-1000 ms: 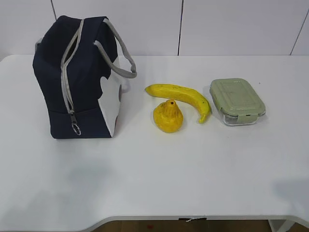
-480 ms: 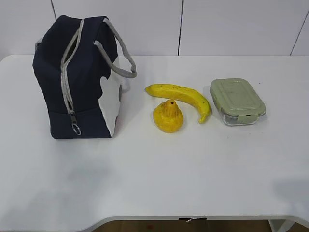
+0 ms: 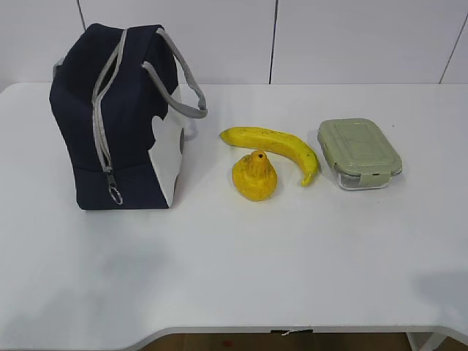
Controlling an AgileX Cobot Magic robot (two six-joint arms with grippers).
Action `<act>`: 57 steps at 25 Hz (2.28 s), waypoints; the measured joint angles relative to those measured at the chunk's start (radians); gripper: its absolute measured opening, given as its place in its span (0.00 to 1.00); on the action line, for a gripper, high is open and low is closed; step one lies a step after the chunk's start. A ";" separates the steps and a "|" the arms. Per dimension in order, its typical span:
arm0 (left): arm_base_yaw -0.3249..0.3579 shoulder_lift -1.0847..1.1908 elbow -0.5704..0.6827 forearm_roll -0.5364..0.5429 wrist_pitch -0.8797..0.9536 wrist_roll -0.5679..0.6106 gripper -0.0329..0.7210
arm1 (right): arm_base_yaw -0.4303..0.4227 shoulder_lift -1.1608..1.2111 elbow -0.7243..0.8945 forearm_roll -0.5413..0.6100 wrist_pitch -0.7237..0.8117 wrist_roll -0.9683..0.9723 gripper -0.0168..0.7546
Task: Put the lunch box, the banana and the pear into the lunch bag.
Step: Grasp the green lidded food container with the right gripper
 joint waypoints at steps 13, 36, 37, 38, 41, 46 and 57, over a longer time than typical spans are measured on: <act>0.000 0.000 0.000 0.000 0.000 0.000 0.36 | 0.000 0.000 0.000 0.000 0.000 0.000 0.64; 0.000 0.000 0.000 0.000 0.000 0.000 0.36 | 0.000 0.422 -0.172 0.010 -0.508 0.080 0.64; 0.000 0.000 0.000 0.000 0.000 0.000 0.36 | 0.000 0.463 -0.192 0.010 -0.517 0.080 0.64; 0.000 0.000 0.000 0.000 0.000 0.000 0.36 | 0.000 0.514 -0.215 0.010 -0.523 0.080 0.64; 0.000 0.000 0.000 0.000 0.000 0.000 0.36 | 0.000 0.655 -0.288 0.010 -0.532 0.091 0.64; 0.000 0.000 0.000 0.000 0.000 0.000 0.36 | 0.000 0.877 -0.421 0.014 -0.532 0.161 0.64; 0.000 0.000 0.000 0.000 0.000 0.000 0.36 | -0.002 1.272 -0.609 0.018 -0.521 0.175 0.64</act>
